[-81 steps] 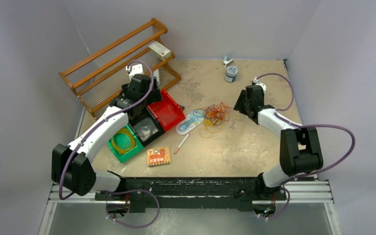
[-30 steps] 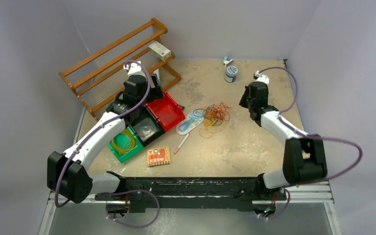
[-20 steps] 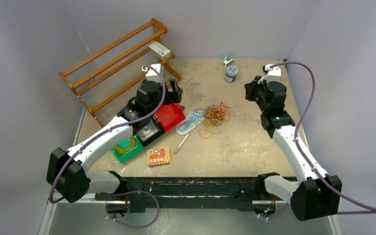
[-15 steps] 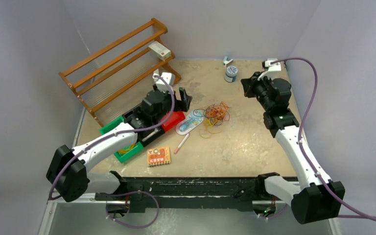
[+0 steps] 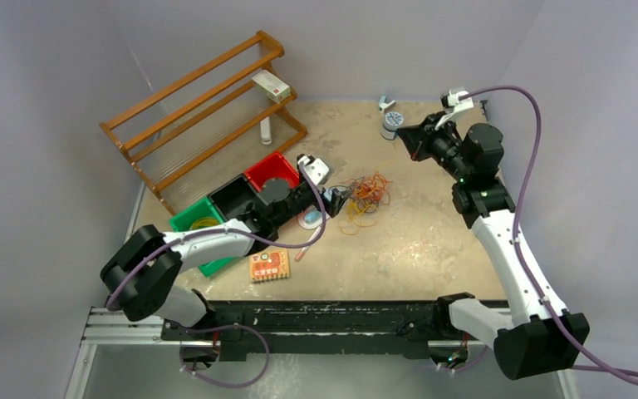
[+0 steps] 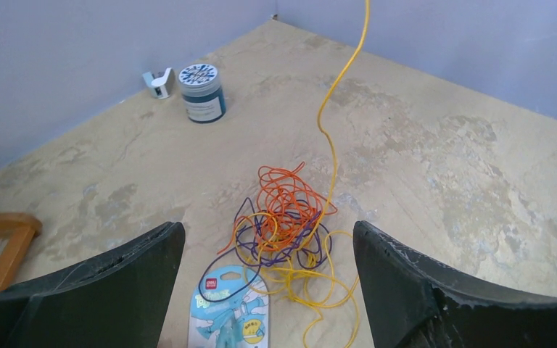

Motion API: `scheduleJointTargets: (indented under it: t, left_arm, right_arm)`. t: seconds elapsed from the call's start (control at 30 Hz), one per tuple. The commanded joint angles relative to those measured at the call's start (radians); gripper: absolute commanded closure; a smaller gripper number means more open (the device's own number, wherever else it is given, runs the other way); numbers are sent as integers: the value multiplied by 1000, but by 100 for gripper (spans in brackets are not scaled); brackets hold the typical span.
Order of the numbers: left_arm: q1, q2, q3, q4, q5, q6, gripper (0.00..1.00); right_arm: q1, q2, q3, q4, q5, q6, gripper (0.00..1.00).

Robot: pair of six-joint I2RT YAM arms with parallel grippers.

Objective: Untangle the cables

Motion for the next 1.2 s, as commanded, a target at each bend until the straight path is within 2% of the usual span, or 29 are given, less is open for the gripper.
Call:
scheduleJointTargets:
  t: [0.0, 0.37, 0.7, 1.07, 1.17]
  left_arm:
    - [-4, 58, 17, 195, 107, 68, 14]
    - [-8, 259, 110, 426, 141, -1, 14]
    - [-9, 349, 205, 491, 225, -71, 16]
    - [-11, 422, 282, 463, 254, -99, 38]
    - [-11, 433, 303, 447, 271, -108, 49]
  right_arm:
    - [-4, 10, 38, 18, -76, -6, 100]
    - [-4, -4, 40, 25, -103, 36, 100]
    - [-3, -34, 17, 27, -120, 57, 100]
    - [-2, -54, 8, 29, -142, 69, 100]
    - [-3, -64, -2, 31, -141, 72, 100]
